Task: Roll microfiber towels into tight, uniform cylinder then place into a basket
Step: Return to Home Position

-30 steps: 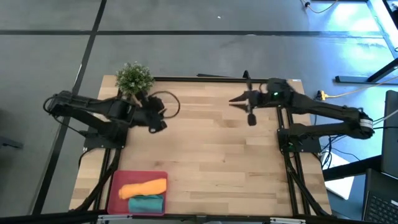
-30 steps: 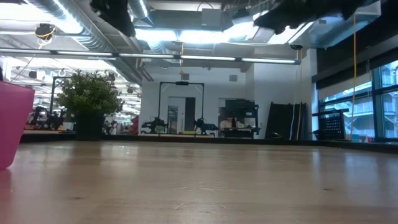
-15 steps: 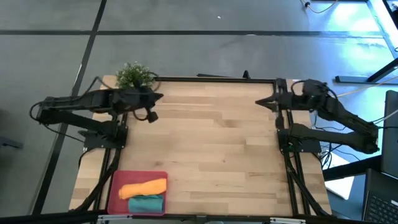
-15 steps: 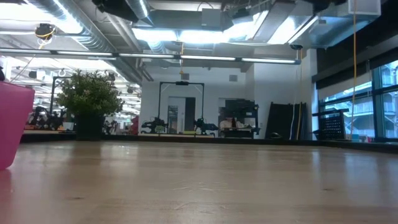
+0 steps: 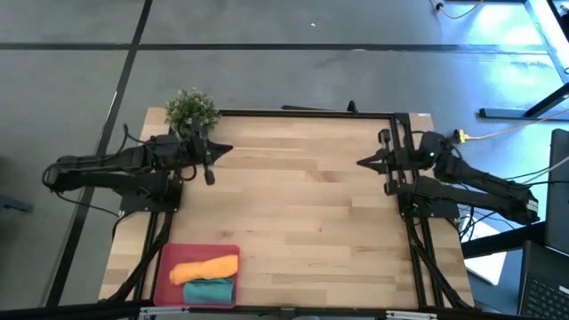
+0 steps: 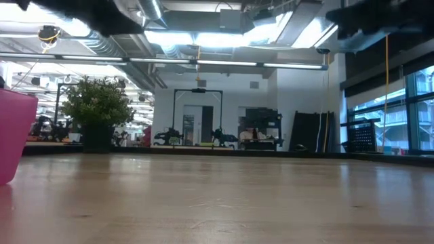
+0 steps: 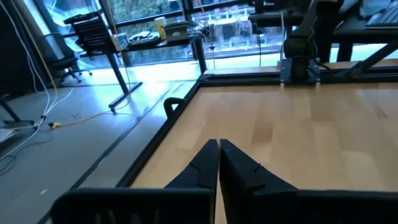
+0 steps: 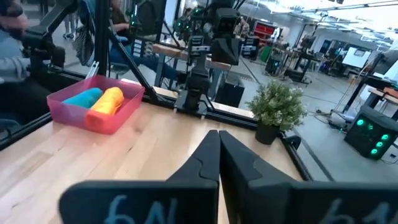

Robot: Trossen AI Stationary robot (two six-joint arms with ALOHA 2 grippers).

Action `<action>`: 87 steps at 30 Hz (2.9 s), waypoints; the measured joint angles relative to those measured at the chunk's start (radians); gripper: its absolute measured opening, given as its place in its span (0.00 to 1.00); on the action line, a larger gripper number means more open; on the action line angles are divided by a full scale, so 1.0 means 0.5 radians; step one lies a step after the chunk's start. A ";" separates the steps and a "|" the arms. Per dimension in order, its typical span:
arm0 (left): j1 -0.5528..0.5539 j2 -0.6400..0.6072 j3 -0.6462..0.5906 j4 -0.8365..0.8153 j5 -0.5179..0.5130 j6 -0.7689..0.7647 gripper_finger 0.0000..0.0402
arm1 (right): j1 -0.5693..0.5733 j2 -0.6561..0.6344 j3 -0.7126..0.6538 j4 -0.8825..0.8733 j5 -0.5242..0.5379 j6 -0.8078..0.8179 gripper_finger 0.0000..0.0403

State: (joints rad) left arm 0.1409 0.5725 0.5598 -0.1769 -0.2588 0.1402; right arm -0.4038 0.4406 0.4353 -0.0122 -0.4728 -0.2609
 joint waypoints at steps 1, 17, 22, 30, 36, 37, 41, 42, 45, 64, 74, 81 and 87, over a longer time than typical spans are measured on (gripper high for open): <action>0.005 -0.027 -0.051 0.035 0.005 0.000 0.01 | 0.000 -0.001 -0.056 0.060 0.000 0.023 0.01; 0.049 -0.601 -0.818 0.475 0.105 -0.120 0.00 | 0.000 -0.002 -0.601 0.701 -0.048 0.250 0.01; 0.049 -0.724 -0.936 0.486 0.104 -0.121 0.01 | 0.000 -0.002 -0.704 0.805 -0.058 0.247 0.01; 0.048 -0.868 -1.104 0.497 0.218 -0.127 0.00 | 0.001 0.000 -0.856 0.974 -0.061 0.243 0.01; 0.049 -0.889 -1.105 0.507 0.344 -0.088 0.01 | 0.002 0.000 -0.856 0.973 -0.157 0.243 0.01; 0.049 -0.889 -1.105 0.477 0.336 -0.067 0.02 | 0.001 0.000 -0.856 0.970 -0.157 0.243 0.01; 0.049 -0.876 -1.104 0.406 0.320 -0.112 0.03 | 0.001 0.000 -0.856 0.957 -0.157 0.244 0.03; 0.049 -0.872 -1.104 0.407 0.320 -0.172 0.03 | 0.001 0.000 -0.856 0.957 -0.157 0.244 0.03; 0.049 -0.872 -1.104 0.406 0.318 -0.521 0.04 | 0.000 0.000 -0.856 0.957 -0.157 0.244 0.04; 0.049 -0.871 -1.104 0.406 0.313 -1.047 0.01 | 0.000 0.000 -0.855 0.957 -0.157 0.244 0.03; 0.049 -0.871 -1.104 0.406 0.313 -1.047 0.04 | 0.000 0.001 -0.854 0.958 -0.157 0.244 0.04; 0.049 -0.871 -1.104 0.406 0.313 -1.046 0.06 | 0.000 0.001 -0.854 0.957 -0.156 0.244 0.03; 0.049 -0.871 -1.104 0.406 0.313 -1.046 0.06 | 0.000 0.001 -0.854 0.957 -0.156 0.244 0.03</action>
State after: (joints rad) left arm 0.1654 0.1371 0.0078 0.0261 -0.1024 -0.3828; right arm -0.4038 0.4412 0.0082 0.4664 -0.5507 -0.1390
